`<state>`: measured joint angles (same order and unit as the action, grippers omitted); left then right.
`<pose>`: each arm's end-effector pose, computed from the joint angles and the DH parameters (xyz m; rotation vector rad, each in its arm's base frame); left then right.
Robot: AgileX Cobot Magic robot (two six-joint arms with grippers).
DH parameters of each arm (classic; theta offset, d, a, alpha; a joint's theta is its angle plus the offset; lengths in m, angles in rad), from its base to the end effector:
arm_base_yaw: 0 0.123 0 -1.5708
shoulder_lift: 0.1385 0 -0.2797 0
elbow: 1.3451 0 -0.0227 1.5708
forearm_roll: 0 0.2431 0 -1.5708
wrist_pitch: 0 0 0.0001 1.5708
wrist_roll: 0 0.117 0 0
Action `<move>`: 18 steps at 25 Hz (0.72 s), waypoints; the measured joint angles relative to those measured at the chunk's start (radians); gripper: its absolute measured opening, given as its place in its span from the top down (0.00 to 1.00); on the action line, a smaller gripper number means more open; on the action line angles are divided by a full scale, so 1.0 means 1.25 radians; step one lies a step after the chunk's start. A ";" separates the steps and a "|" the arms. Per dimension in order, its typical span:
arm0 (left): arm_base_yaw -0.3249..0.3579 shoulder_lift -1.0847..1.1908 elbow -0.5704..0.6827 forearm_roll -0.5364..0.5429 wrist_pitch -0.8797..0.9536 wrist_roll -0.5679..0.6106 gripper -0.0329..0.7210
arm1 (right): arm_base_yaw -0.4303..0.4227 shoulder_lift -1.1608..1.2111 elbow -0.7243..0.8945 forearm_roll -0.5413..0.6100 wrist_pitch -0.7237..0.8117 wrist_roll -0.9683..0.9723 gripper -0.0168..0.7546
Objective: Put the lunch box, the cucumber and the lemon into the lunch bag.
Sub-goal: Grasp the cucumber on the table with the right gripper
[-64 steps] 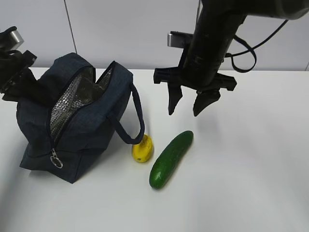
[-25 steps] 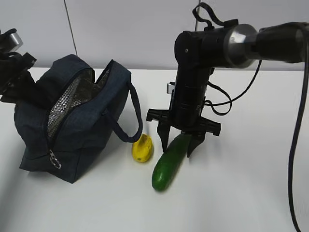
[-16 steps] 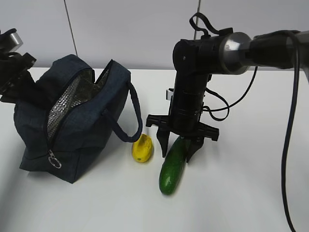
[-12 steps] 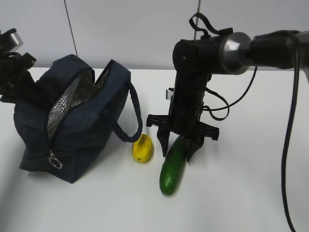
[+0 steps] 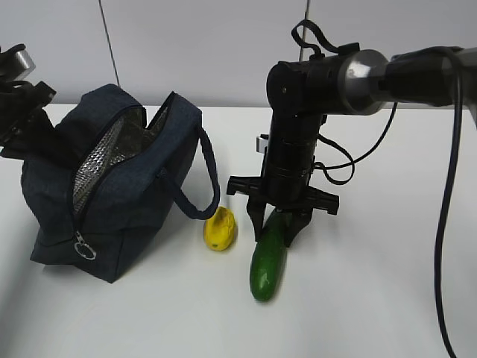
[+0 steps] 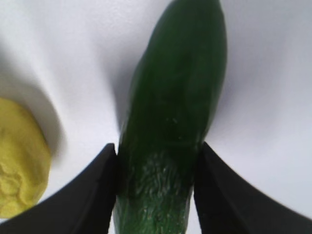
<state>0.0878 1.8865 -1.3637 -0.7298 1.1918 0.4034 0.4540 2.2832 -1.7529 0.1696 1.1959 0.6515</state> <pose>0.3626 -0.0409 0.2006 0.0217 2.8690 -0.9851 0.3804 0.2061 0.1084 -0.3963 -2.9722 -0.1454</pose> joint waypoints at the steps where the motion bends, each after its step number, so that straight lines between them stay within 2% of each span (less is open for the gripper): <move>1: 0.000 0.000 0.000 0.000 0.000 0.000 0.97 | 0.000 0.000 0.000 0.000 0.000 -0.003 0.52; 18: 0.000 0.000 0.000 -0.019 0.001 0.000 0.97 | 0.000 -0.042 0.000 -0.018 0.009 -0.169 0.54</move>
<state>0.0878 1.8865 -1.3637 -0.7541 1.1933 0.4034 0.4540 2.2310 -1.7529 0.1469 1.2068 0.4399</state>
